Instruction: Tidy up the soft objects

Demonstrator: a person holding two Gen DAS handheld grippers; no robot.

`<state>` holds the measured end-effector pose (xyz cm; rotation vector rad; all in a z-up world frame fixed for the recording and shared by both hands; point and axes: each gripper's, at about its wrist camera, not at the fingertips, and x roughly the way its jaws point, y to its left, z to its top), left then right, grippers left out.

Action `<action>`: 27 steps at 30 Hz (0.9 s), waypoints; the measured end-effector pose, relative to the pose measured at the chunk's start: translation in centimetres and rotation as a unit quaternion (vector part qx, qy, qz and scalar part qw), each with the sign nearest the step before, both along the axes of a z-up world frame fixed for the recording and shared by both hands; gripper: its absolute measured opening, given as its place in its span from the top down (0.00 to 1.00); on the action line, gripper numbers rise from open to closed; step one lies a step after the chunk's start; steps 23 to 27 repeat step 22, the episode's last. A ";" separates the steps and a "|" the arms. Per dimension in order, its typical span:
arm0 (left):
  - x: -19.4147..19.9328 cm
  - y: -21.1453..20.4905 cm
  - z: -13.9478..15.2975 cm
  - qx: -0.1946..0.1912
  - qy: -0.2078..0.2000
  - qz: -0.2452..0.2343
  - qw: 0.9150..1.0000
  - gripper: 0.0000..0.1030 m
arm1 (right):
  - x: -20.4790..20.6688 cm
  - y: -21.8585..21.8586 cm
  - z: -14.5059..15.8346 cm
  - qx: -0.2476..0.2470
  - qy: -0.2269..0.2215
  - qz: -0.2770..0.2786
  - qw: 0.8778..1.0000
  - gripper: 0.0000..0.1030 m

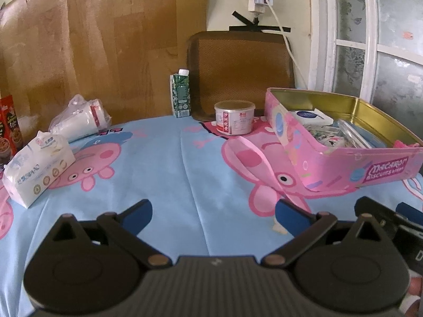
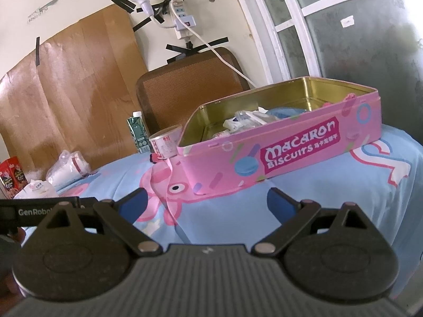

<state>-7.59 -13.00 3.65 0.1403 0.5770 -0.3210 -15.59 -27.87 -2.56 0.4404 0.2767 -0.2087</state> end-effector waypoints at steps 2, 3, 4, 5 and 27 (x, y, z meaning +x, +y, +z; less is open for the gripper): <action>0.2 -0.1 -0.1 0.003 0.010 0.001 1.000 0.00 | 0.0 -0.1 -0.1 0.001 0.001 0.000 1.000 0.04; 0.3 -0.1 -0.1 0.004 0.016 0.000 1.000 0.00 | 0.0 -0.1 -0.1 0.001 0.001 -0.001 1.000 0.04; 0.3 -0.2 -0.1 0.004 0.020 -0.004 1.000 0.00 | 0.0 -0.1 -0.1 0.002 0.001 -0.001 1.000 0.04; 0.4 -0.2 -0.2 0.004 0.023 -0.007 1.000 0.00 | 0.0 -0.2 -0.1 0.002 0.001 -0.002 1.000 0.04; 0.0 -0.7 -0.7 0.002 0.039 -0.035 0.999 0.00 | 0.0 0.0 -0.2 0.000 0.002 -0.002 1.000 0.04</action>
